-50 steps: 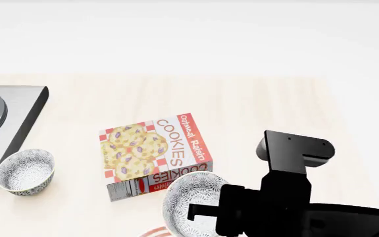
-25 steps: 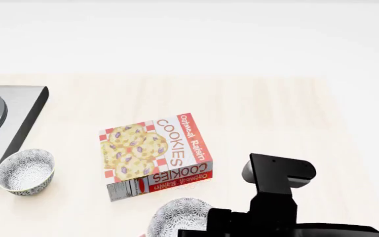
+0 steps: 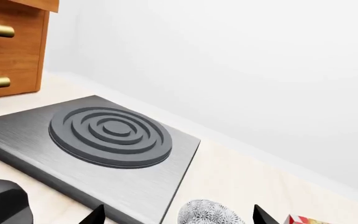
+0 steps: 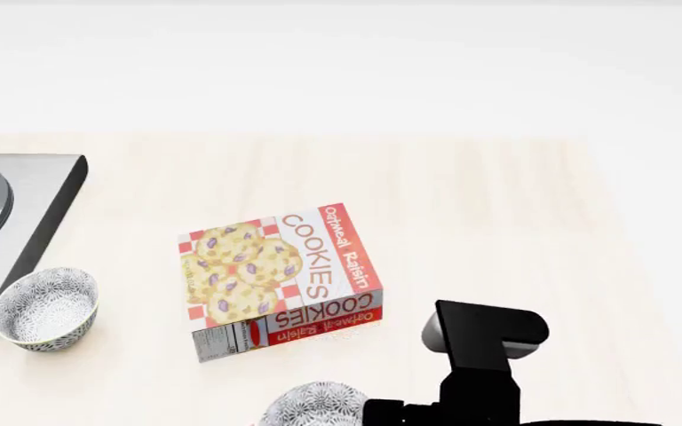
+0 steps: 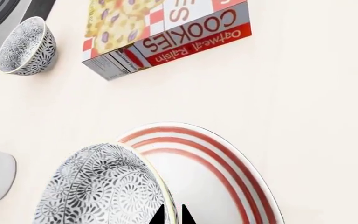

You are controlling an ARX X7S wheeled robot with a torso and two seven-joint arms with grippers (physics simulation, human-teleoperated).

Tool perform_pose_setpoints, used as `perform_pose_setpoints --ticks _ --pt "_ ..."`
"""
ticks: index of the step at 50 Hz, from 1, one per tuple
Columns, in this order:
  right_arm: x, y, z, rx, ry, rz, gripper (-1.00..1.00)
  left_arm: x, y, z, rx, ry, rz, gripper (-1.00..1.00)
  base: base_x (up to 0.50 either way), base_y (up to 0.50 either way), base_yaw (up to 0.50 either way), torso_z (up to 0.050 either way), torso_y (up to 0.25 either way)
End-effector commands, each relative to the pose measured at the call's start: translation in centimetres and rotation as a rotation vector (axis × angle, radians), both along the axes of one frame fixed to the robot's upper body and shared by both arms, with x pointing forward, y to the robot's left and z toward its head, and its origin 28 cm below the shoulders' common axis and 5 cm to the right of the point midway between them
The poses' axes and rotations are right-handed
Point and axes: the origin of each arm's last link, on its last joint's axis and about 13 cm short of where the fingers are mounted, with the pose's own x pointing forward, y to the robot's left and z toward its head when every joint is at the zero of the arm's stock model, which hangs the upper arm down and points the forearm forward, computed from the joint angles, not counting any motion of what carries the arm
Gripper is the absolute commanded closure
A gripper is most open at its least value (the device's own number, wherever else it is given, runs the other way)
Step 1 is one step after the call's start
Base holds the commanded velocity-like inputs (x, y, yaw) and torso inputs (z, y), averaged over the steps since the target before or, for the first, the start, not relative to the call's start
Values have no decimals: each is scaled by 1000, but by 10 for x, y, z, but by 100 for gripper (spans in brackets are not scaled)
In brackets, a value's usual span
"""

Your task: Pick the akita bowl next to the plate and place it on the plate.

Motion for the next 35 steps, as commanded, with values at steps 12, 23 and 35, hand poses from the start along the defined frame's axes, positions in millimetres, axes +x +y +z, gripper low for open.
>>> perform_pose_setpoints --ticks 12,23,35 --pt "5 5 -12 22 9 39 100 0 0 0 2 -2 1 -100 0 0 0 0 0" --pt "9 6 -17 12 12 44 100 0 0 -1 2 -2 1 -100 0 0 0 0 1" --pt "10 6 -25 6 29 31 100 1 0 -1 2 -2 1 -100 0 0 0 0 0"
